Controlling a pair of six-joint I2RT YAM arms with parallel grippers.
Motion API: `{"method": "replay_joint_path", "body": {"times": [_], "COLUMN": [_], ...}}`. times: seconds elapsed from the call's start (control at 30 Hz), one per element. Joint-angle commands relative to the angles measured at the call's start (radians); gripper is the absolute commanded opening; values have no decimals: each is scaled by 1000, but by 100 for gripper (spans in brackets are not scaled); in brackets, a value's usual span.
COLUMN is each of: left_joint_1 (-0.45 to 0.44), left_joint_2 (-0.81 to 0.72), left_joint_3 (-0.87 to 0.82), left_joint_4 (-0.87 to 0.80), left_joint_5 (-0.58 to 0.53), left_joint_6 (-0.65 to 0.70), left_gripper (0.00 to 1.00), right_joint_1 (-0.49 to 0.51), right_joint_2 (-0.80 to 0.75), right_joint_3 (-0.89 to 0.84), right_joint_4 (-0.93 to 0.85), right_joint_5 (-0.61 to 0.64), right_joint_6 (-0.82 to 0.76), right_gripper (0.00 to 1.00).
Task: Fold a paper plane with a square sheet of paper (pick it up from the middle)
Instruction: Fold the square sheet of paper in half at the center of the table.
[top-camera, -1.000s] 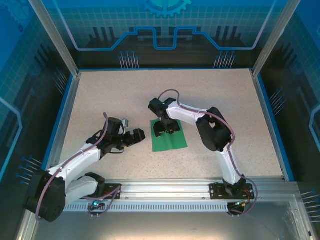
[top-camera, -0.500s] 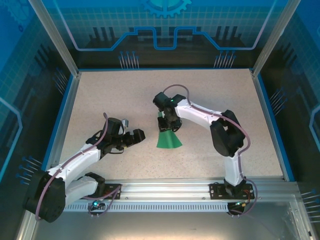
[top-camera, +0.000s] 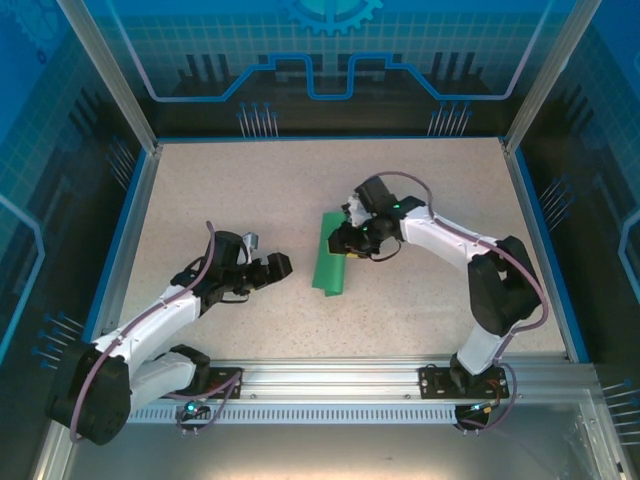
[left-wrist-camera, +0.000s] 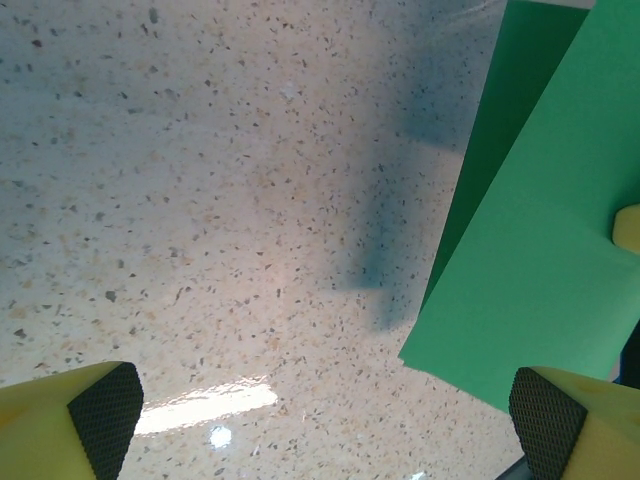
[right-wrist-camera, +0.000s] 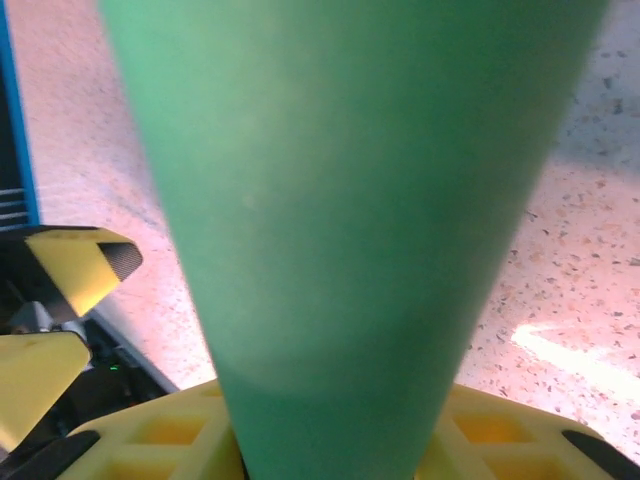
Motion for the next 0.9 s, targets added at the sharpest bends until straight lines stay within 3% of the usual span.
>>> {"method": "replay_joint_path", "body": {"times": [0.0,0.1,0.5,0.87], "left_joint_1": [-24,-55,-192,-275], "left_joint_2": [14,40,178,279], "left_joint_3": [37,55,130,207], "left_joint_4": [27,41,99,102], "left_joint_5": [49,51,13,-40], "left_joint_6": [-10,-14,-41,-51], "left_gripper": [98,98,98,97], "right_joint_1": [-69,-104,-161,-167], "right_joint_2": [-19,-2,-59,-83], "right_joint_3": [-109,-165,-230,-256], "right_joint_4": [110,90,-94,-134], "right_joint_5": [-133,-141,115,274], "right_joint_6": [22,-39,-185,-151], "right_gripper": [42,46,73,70]}}
